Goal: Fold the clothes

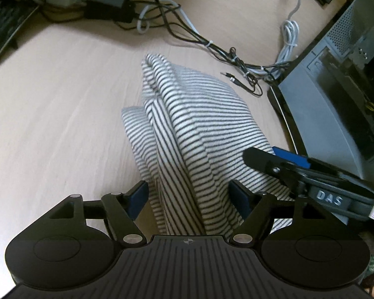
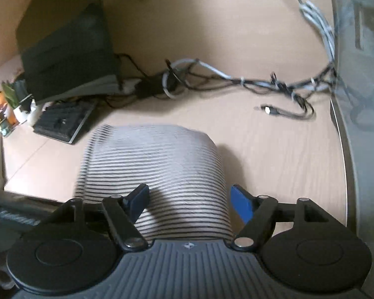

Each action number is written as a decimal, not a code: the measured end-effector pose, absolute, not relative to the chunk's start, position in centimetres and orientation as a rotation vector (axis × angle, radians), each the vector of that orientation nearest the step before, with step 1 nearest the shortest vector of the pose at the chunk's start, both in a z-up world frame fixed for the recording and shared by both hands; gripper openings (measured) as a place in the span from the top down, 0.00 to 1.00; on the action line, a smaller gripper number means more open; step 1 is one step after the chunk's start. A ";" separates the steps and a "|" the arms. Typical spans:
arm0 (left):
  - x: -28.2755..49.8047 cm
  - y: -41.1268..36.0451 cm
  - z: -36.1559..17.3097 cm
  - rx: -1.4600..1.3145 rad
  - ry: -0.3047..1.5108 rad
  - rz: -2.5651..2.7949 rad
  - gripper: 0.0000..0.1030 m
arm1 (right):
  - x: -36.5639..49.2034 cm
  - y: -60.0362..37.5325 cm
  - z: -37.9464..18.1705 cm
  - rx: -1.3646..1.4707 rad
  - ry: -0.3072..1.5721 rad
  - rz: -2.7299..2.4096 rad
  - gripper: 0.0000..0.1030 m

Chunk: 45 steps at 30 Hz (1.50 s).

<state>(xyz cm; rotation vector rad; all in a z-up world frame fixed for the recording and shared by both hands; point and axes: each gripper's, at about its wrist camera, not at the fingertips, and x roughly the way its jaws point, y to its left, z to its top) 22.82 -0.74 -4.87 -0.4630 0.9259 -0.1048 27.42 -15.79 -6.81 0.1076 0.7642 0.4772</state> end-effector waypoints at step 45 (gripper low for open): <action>19.2 12.7 -1.0 -0.531 0.799 0.077 0.35 | 35.5 1.2 -6.8 0.292 0.855 1.068 0.34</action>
